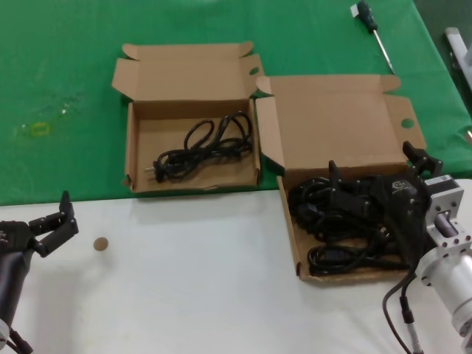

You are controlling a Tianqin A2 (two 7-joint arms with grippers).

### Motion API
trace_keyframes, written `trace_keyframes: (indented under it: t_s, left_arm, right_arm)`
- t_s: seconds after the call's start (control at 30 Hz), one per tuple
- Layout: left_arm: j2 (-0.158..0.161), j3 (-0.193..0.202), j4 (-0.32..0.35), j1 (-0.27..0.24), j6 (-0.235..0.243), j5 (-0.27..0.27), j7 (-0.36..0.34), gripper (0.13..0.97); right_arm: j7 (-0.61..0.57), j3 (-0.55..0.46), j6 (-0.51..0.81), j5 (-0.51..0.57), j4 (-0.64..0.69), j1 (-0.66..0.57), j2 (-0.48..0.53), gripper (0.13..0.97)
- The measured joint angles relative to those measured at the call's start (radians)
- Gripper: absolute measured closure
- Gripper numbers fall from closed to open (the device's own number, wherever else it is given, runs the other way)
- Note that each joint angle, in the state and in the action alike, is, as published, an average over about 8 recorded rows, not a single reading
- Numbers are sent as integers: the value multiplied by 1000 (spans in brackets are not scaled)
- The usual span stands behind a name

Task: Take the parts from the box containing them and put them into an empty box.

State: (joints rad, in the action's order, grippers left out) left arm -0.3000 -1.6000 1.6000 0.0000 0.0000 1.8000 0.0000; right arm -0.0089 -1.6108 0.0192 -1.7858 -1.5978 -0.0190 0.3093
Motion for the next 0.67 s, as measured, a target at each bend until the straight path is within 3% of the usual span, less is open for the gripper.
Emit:
trace_keyframes:
  t_s: [0.67]
  left_arm:
    - [0,0,0,0,0,0,0,132]
  right_arm:
    - [0,0,0,0,0,0,0,129]
